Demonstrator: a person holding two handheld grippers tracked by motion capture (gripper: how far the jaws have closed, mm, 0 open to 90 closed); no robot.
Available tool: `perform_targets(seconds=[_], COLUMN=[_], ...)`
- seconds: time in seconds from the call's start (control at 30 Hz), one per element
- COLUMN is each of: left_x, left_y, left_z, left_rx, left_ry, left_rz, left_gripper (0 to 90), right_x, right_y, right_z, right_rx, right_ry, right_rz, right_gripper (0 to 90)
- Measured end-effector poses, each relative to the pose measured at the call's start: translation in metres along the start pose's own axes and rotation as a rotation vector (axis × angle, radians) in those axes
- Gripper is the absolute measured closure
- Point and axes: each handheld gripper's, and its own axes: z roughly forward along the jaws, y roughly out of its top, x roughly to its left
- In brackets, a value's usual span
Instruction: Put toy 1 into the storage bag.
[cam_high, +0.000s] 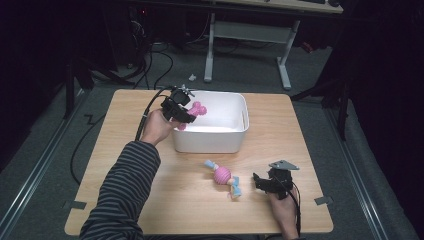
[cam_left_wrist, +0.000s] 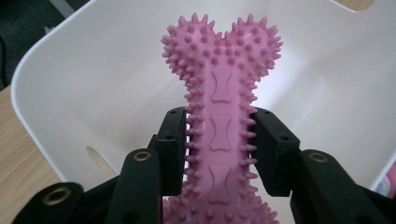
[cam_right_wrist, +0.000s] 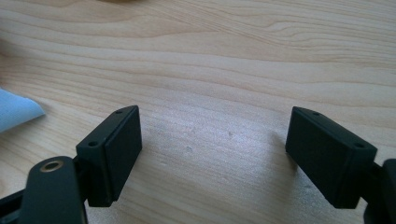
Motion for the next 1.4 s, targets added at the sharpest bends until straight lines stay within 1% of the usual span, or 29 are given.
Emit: perform_targets(seconds=[0.13,0.23,0.4,0.5,0.57,0.63,0.77,0.87,0.9,1.0,1.1,1.13,1.23,1.3,1.33,1.37,1.4], left_x=[-0.004,-0.005,-0.005,-0.005,-0.004,-0.003,-0.004,-0.006,-0.008,-0.011,-0.014,-0.015,-0.018,-0.020,-0.021,-0.022,-0.021], left_y=[0.001,0.002,0.001,-0.001,-0.002,-0.001,0.000,0.000,0.000,0.000,0.000,-0.001,-0.005,-0.008,-0.011,-0.012,-0.014], left_z=[0.004,0.008,0.012,0.014,0.013,0.008,0.000,-0.008,-0.012,-0.022,-0.034,-0.038,-0.048,-0.053,-0.056,-0.058,-0.060], left_rx=[0.006,0.024,0.041,0.049,0.037,-0.004,-0.036,-0.063,-0.081,-0.118,-0.140,-0.151,-0.179,-0.187,-0.192,-0.194,-0.200], left_ry=[-0.017,-0.013,-0.021,-0.006,-0.012,-0.021,-0.015,0.000,0.005,0.003,0.001,0.009,0.013,0.038,0.063,0.069,0.071], left_rz=[0.014,0.024,0.015,0.010,-0.001,-0.029,-0.031,-0.025,-0.027,-0.035,-0.051,-0.048,-0.047,-0.037,-0.030,-0.030,-0.039], left_gripper=[58.1,57.9,57.6,57.1,55.8,54.3,51.4,46.4,44.8,40.9,35.1,33.0,33.0,32.9,33.0,33.1,33.2], right_x=[0.000,0.000,0.000,0.000,0.000,0.000,0.000,0.000,0.000,0.000,0.000,0.000,0.000,0.000,0.000,0.000,0.000], right_y=[0.000,0.000,0.000,0.000,0.000,0.000,0.000,0.000,0.000,0.000,0.000,0.000,0.000,0.000,0.000,0.000,0.000], right_z=[0.000,0.000,0.000,0.000,0.000,0.000,0.000,0.000,0.000,0.000,0.000,0.000,0.000,0.000,0.000,0.000,0.000], right_rx=[0.000,0.000,0.000,0.000,0.000,0.000,0.000,0.000,0.000,0.000,0.000,0.000,0.000,0.000,0.000,0.000,0.000], right_ry=[0.000,0.000,0.000,0.000,0.001,0.000,0.001,0.001,0.001,0.001,0.001,0.000,0.000,0.001,0.000,0.001,0.001], right_rz=[0.000,0.000,0.000,-0.001,0.000,0.001,0.003,0.003,0.003,0.003,0.003,0.003,0.003,0.003,0.003,0.003,0.003], right_gripper=[18.5,18.5,18.5,18.5,18.5,18.5,18.6,18.6,18.6,18.6,18.6,18.6,18.6,18.6,18.6,18.6,18.6])
